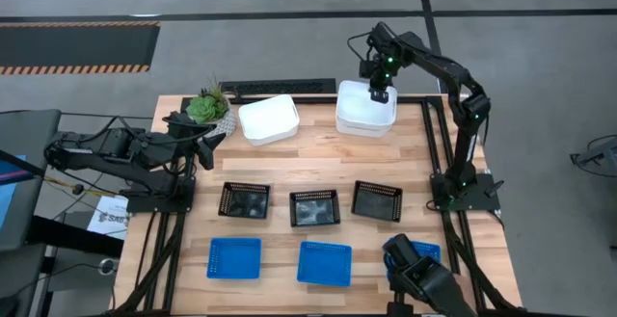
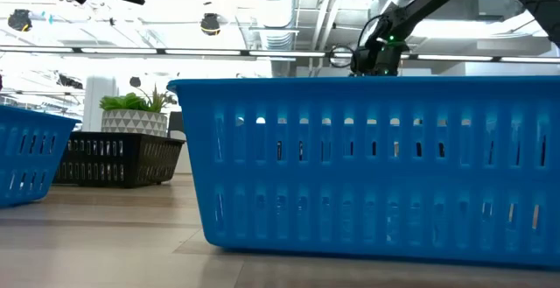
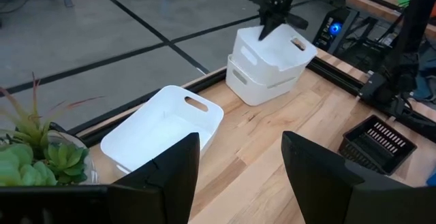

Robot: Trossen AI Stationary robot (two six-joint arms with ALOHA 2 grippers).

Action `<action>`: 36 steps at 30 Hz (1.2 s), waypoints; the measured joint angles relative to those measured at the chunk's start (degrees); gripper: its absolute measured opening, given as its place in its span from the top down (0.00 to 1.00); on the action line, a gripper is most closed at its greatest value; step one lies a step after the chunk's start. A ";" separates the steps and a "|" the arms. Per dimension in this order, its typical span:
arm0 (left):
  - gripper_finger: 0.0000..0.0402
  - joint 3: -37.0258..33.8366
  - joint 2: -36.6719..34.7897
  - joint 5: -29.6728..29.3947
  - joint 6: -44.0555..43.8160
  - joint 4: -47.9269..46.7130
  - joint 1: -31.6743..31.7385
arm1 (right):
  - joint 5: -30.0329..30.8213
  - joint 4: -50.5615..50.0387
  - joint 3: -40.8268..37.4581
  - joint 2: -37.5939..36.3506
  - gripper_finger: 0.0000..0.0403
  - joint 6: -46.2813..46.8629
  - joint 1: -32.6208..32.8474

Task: Stack baskets by color
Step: Stack the bottom center white bin on the top right white bin

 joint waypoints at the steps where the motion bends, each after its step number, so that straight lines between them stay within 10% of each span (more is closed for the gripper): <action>1: 0.51 0.00 0.00 0.00 -0.06 0.00 -0.01 | 0.59 -0.13 -0.02 0.28 1.00 -0.10 0.16; 24: 0.51 0.00 0.01 -0.31 -1.51 0.02 0.00 | 0.18 0.14 0.03 4.52 0.91 1.22 0.25; 36: 0.51 0.00 0.02 -0.26 -1.51 0.01 0.00 | 3.31 -0.88 1.29 4.52 0.58 5.21 1.54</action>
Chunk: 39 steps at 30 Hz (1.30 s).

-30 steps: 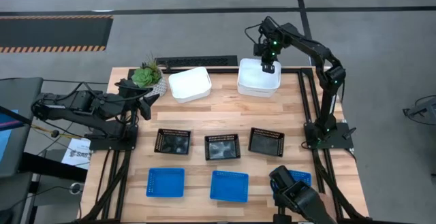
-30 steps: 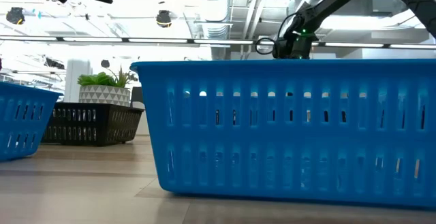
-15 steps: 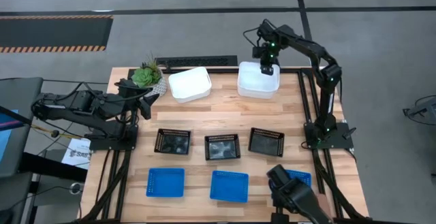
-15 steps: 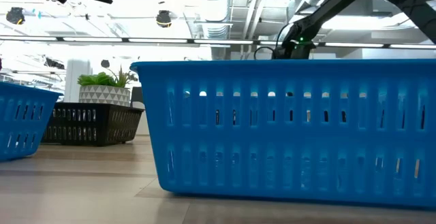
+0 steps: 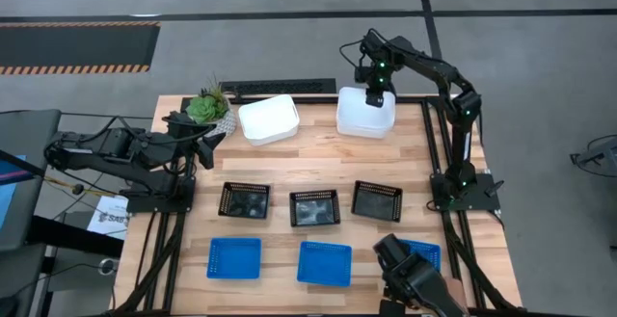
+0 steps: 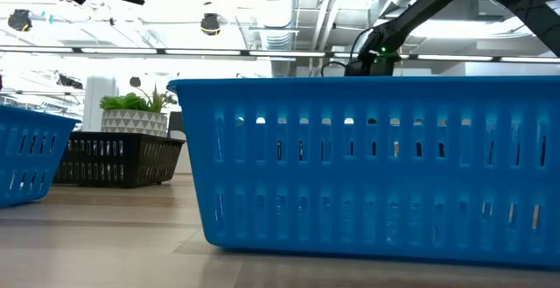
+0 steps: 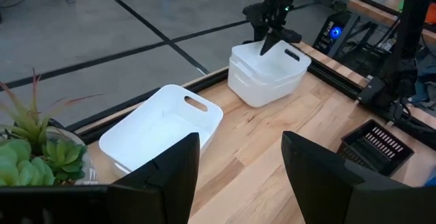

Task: Stack baskets by color
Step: Stack the bottom center white bin on the top right white bin, then move the stacked white bins to the top center of the table

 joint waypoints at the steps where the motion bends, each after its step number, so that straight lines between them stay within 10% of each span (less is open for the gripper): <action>1: 0.51 0.00 0.00 0.03 0.00 -0.01 -0.01 | 0.04 -0.07 0.74 0.00 0.55 0.27 0.11; 23: 0.51 0.00 -0.01 3.40 0.22 -0.01 -0.01 | 12.69 -25.47 7.02 -2.96 0.58 31.20 -4.12; 39: 0.51 0.00 0.00 3.37 0.39 -0.03 -0.02 | 17.32 -0.02 -23.03 -15.71 0.74 49.14 -1.47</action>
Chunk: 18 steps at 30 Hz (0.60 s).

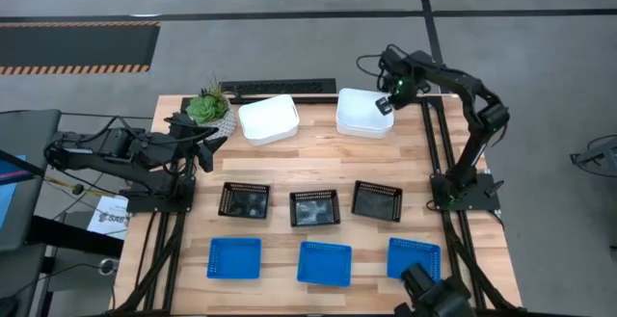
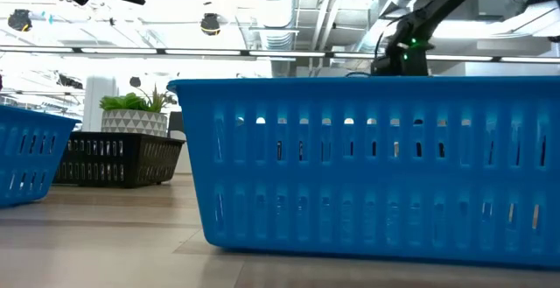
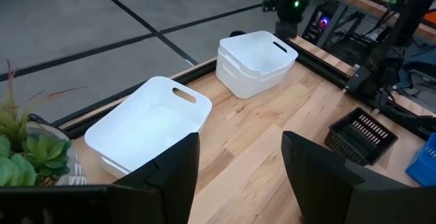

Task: Stack baskets by color
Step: Move the stacked white bins to the top center of the table

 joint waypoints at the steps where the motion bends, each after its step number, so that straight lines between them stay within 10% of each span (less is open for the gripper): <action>1: 0.51 0.00 -0.01 0.00 0.00 0.00 0.00 | -0.13 1.43 -1.31 -0.15 0.75 0.21 0.36; 18: 0.51 0.00 -0.02 -0.04 0.04 -0.21 0.01 | -4.95 21.46 -1.83 3.63 0.76 -3.45 6.95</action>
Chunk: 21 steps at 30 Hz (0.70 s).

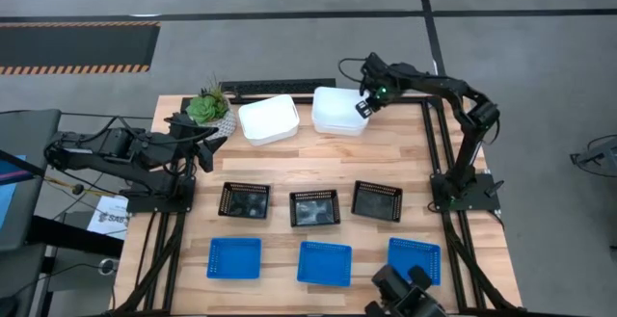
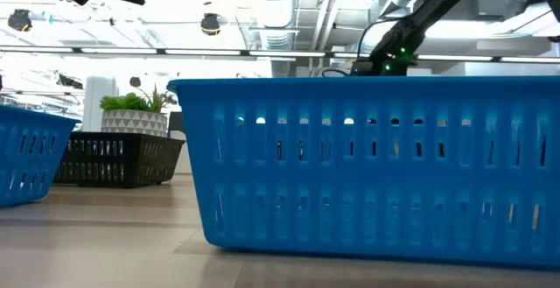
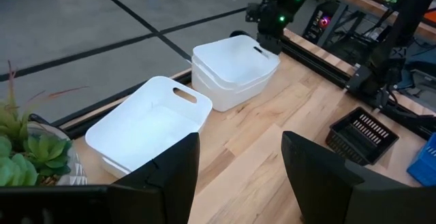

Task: Stack baskets by color
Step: Move the stacked white bins to the top center of the table, then stack the left white bin on the right white bin

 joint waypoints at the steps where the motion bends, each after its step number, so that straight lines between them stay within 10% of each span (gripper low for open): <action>1: 0.51 0.00 0.00 0.00 0.00 -0.11 -0.01 | 0.02 -0.04 0.71 0.00 0.76 -0.54 0.25; 11: 0.51 0.00 0.02 0.00 0.00 -0.75 -0.01 | 0.15 -1.36 14.29 -3.35 0.76 -4.90 5.01; 21: 0.51 0.00 0.02 0.00 0.85 -0.97 0.01 | -2.94 13.79 18.08 -0.69 0.72 -24.90 23.01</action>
